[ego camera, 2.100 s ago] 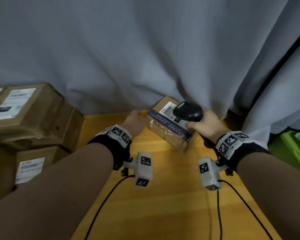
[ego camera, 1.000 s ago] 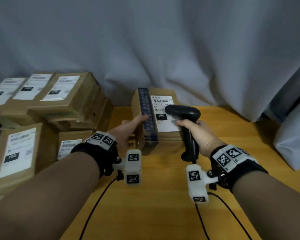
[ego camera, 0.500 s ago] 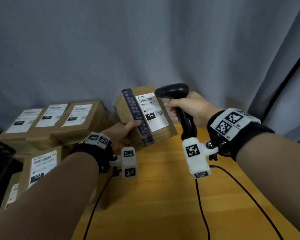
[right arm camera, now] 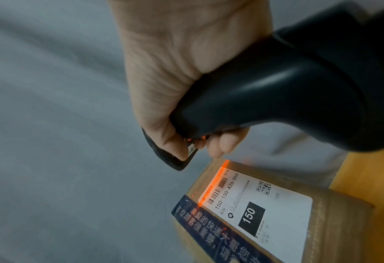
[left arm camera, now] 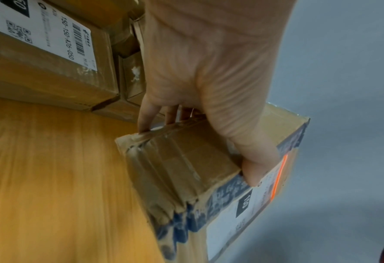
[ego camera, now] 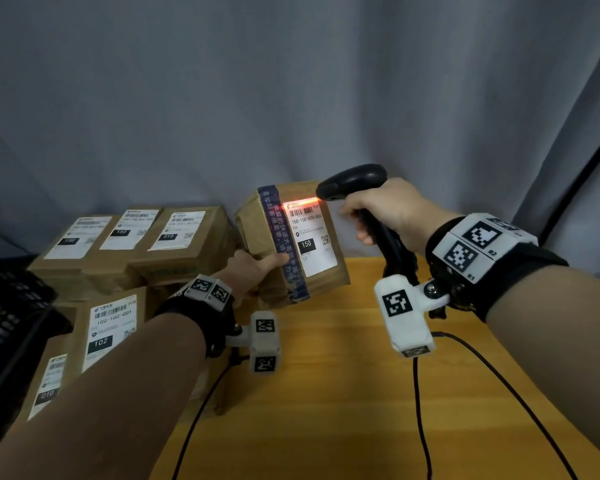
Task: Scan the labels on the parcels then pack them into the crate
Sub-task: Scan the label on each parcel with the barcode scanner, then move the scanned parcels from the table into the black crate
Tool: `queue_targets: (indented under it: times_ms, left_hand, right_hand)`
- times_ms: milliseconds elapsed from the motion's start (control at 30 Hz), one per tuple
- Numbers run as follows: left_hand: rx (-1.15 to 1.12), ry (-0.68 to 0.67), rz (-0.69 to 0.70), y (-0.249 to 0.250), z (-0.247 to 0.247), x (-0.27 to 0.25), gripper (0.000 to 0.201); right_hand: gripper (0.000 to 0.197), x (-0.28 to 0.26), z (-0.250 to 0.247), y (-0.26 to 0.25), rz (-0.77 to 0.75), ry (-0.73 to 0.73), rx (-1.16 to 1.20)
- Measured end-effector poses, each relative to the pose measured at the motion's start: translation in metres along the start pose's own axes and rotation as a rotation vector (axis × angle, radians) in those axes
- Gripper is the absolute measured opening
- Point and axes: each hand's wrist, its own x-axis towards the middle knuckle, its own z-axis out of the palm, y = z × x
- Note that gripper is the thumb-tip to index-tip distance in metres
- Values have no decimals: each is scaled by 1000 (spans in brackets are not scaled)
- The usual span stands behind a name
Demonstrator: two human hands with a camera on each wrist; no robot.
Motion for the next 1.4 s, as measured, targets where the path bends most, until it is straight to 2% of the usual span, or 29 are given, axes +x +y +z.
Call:
queue_targets:
  times_ms: [200, 400, 500, 633, 733, 833, 900, 967, 1033, 1100, 1233, 1400]
  left_hand:
    - [16, 42, 18, 2, 0, -5, 151]
    - [42, 70, 2, 14, 1, -18, 162]
    - [51, 78, -1, 17, 3, -23, 160]
    - [47, 95, 2, 18, 6, -33, 148]
    - [11, 130, 9, 6, 8, -35, 144]
    - [-99, 168, -7, -10, 10, -43, 141]
    - [-136, 167, -23, -20, 11, -52, 124]
    - [-153, 139, -33, -36, 11, -54, 104]
    - [-154, 104, -41, -53, 12, -53, 97]
    - [-137, 71, -51, -69, 15, -52, 92]
    - [-103, -2, -112, -95, 27, -54, 90]
    - [-85, -49, -178, -116, 41, -60, 107]
  right_hand:
    - [11, -6, 1, -5, 33, -61, -43]
    - [12, -10, -1, -7, 26, -61, -50]
    - [11, -10, -2, -6, 11, -63, -31]
    - [11, -5, -5, 4, -64, 9, 140]
    - [11, 2, -5, 21, -49, 31, 193]
    - [11, 10, -3, 53, 15, 76, 193]
    - [20, 17, 0, 82, 86, 114, 196]
    - [15, 23, 9, 114, 159, 158, 205]
    - [14, 30, 21, 148, 213, 213, 133]
    - [28, 33, 32, 184, 275, 251, 27]
    - [35, 31, 48, 249, 369, 238, -62]
    - [40, 43, 59, 304, 466, 255, -47]
